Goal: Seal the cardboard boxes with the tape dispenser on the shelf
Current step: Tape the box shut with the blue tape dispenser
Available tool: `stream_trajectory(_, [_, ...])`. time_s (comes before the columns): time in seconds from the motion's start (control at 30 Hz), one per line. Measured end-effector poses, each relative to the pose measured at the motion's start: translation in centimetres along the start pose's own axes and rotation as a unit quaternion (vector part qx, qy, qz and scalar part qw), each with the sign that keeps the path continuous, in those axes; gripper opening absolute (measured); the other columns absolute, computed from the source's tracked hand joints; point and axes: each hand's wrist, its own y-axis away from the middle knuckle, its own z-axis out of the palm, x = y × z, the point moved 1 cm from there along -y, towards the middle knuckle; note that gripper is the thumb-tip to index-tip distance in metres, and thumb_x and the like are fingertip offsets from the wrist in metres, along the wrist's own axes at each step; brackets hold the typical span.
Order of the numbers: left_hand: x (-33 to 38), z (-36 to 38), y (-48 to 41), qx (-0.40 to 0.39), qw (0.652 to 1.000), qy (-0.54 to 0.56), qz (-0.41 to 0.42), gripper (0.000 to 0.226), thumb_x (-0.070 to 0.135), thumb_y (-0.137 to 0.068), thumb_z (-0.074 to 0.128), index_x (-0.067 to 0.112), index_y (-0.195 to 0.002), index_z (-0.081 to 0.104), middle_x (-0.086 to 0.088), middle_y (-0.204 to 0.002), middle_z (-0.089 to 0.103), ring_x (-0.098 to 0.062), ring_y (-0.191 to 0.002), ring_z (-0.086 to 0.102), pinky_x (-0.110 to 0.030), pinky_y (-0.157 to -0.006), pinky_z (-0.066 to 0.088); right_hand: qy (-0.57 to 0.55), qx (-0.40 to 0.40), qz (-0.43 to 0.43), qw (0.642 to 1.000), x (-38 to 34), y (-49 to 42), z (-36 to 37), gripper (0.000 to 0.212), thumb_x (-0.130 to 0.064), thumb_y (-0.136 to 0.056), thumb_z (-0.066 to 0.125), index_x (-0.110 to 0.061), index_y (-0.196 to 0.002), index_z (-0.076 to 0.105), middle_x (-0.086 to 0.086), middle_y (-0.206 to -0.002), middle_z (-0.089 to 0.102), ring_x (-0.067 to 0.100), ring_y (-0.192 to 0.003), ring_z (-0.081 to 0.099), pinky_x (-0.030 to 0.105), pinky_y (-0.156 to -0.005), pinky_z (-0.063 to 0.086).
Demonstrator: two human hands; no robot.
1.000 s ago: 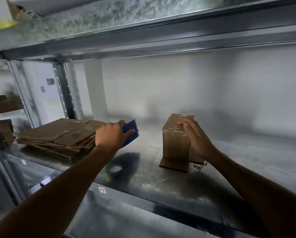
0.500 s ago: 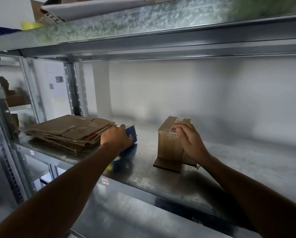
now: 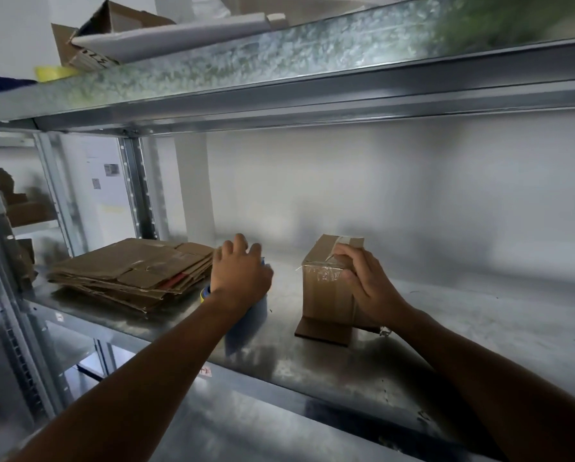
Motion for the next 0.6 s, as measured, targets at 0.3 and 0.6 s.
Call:
stream_trajectory(0.3, [7.2,1.5,-1.5,0.000,0.888,0.454,0.075,0.045,0.045,-0.106,0.045,0.024,-0.145,0.051,0.006,-0.148,0.049,-0.008,-0.135,0.043,-0.019,-0.110,0.028,-0.081,0.062,0.070,0.992,1.0,0.5,1.0,0.045,-0.023,-0.108,0.026,-0.014,-0.149,0.041,0.005,-0.152,0.044,0.026,-0.140,0.043,0.043,-0.117,0.033])
stream_trajectory(0.6, [9.3,4.3,-2.1,-0.027,0.761,0.648,-0.007,0.039,0.036,-0.106,0.049,0.025,-0.142,0.057,0.011,-0.141,0.060,-0.008,-0.129,0.056,-0.035,-0.114,0.044,-0.047,0.071,0.126,0.988,1.8,0.4,2.0,0.040,-0.040,-0.107,0.018,-0.043,-0.144,0.032,-0.031,-0.152,0.022,-0.006,-0.145,0.021,0.015,-0.119,0.018])
